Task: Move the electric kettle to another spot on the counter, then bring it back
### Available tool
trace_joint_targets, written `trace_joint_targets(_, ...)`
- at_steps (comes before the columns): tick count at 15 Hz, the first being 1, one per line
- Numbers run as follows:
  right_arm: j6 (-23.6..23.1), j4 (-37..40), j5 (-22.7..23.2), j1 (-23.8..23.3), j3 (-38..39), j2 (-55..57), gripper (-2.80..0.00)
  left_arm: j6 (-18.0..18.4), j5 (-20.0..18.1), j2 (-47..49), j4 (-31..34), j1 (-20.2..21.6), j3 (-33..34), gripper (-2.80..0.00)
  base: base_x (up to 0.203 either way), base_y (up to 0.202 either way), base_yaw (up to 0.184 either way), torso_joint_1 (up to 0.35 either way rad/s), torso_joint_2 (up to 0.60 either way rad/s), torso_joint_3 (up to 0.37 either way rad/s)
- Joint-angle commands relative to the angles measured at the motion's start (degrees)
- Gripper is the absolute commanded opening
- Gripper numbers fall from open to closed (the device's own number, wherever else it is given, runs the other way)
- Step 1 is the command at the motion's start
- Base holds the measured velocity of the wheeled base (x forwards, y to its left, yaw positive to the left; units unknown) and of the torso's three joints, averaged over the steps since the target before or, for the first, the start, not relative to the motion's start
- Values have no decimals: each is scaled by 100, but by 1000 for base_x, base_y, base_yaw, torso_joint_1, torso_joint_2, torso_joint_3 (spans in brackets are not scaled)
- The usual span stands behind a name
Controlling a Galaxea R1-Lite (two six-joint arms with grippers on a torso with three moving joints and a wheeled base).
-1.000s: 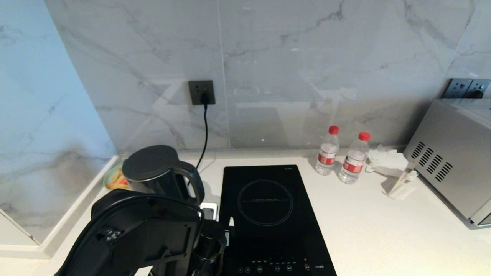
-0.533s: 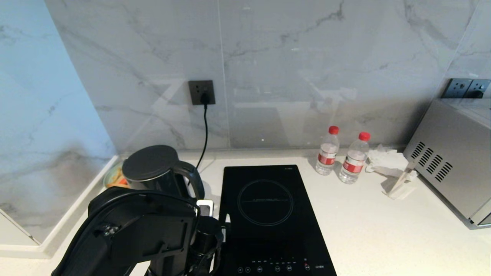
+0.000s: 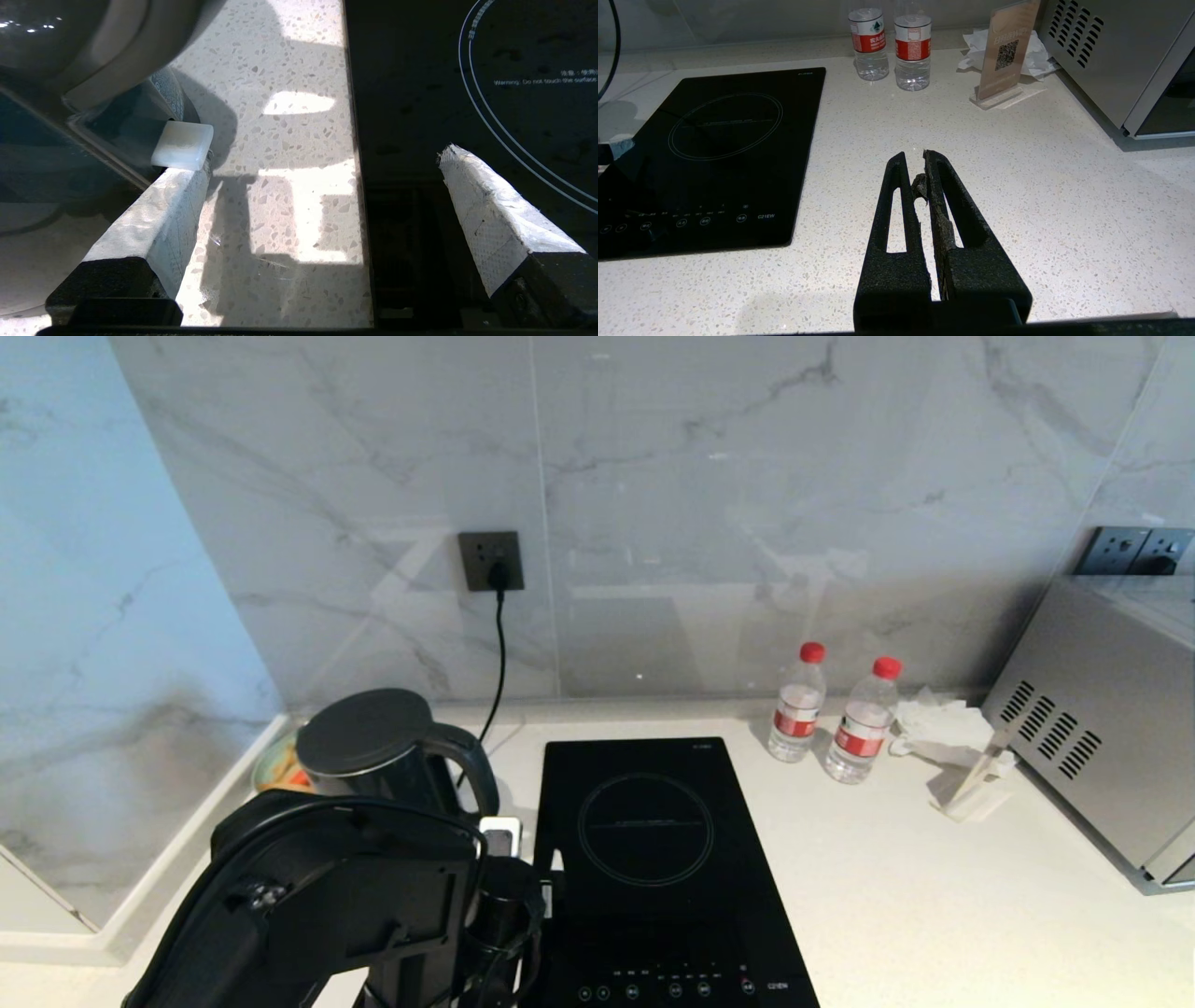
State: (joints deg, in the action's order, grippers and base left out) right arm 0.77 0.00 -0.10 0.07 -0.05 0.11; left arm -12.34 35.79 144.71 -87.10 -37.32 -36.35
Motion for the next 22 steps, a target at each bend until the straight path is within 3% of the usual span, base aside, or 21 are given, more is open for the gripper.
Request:
trace_joint_targets(1, 2, 0, 1, 1, -4, -2, -280, -7, 25, -22, -56, 8, -3, 0, 0, 0, 0, 0, 0, 0)
trace_joint_targets(11, 2, 0, 1, 1, -4, -2, -280, -14, 42, 39, -56, 14, -153, 0, 0, 0, 0, 0, 0, 0)
trace_joint_targets(18, 2, 0, 1, 1, 1, -2, -280, -49, -16, -16, -56, -288, 462, 0, 0, 0, 0, 0, 0, 0)
trace_joint_targets(22, 2, 0, 1, 1, 0, -2, -280, -26, 25, -106, -56, -312, 207, 0, 0, 0, 0, 0, 0, 0)
